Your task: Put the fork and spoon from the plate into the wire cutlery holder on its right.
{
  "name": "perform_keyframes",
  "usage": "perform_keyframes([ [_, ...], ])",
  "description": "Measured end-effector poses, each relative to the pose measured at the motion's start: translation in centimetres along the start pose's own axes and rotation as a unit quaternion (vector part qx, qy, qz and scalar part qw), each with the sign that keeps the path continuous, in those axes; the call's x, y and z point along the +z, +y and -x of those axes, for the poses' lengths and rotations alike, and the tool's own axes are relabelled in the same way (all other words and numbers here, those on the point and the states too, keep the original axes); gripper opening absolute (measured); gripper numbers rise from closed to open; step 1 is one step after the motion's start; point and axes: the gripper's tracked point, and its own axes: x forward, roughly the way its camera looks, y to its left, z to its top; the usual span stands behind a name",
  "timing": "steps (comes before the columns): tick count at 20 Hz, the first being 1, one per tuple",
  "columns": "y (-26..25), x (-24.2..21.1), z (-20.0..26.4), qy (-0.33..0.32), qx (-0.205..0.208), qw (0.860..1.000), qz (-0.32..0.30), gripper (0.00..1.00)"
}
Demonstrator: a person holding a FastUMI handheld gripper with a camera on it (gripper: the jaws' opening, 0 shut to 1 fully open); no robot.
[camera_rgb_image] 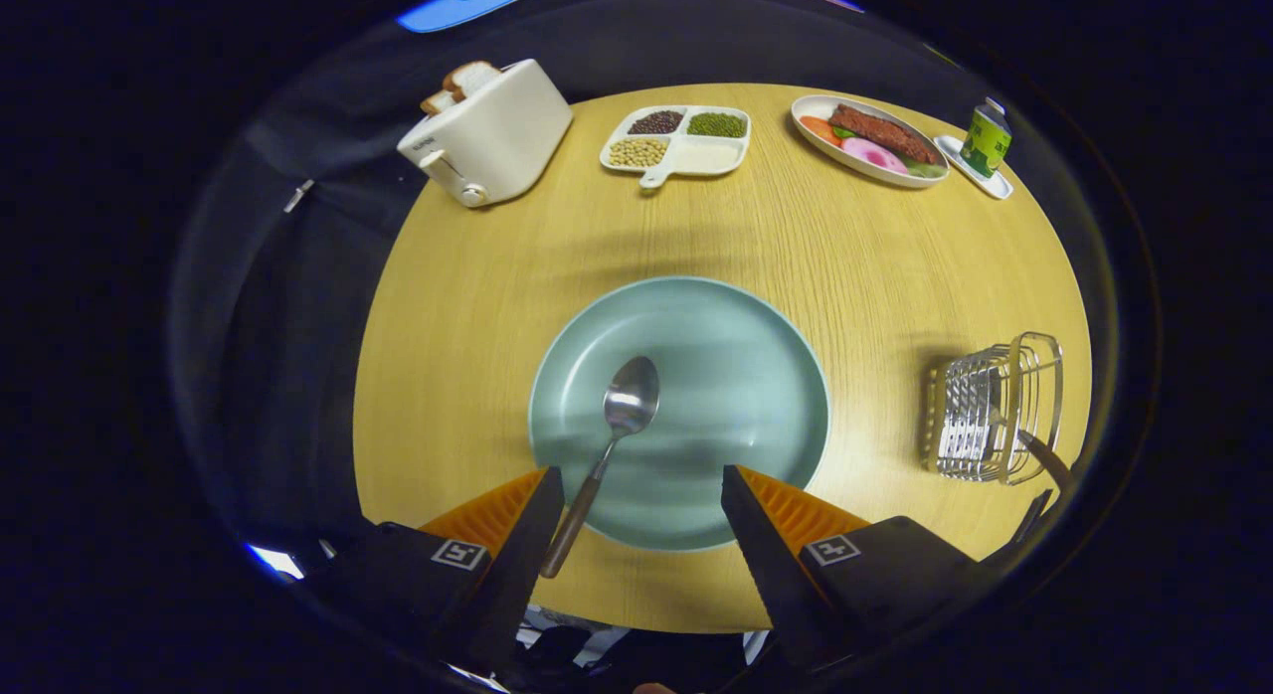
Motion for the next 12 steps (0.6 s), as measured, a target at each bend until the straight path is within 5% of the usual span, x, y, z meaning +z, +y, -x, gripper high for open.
perform_keyframes([
  [9, 0.7, -1.6, -4.1, 0.029, -0.038, 0.999, 0.003, 0.98],
  [12, 0.6, -1.6, -4.5, 0.030, -0.045, 0.999, 0.000, 0.76],
])
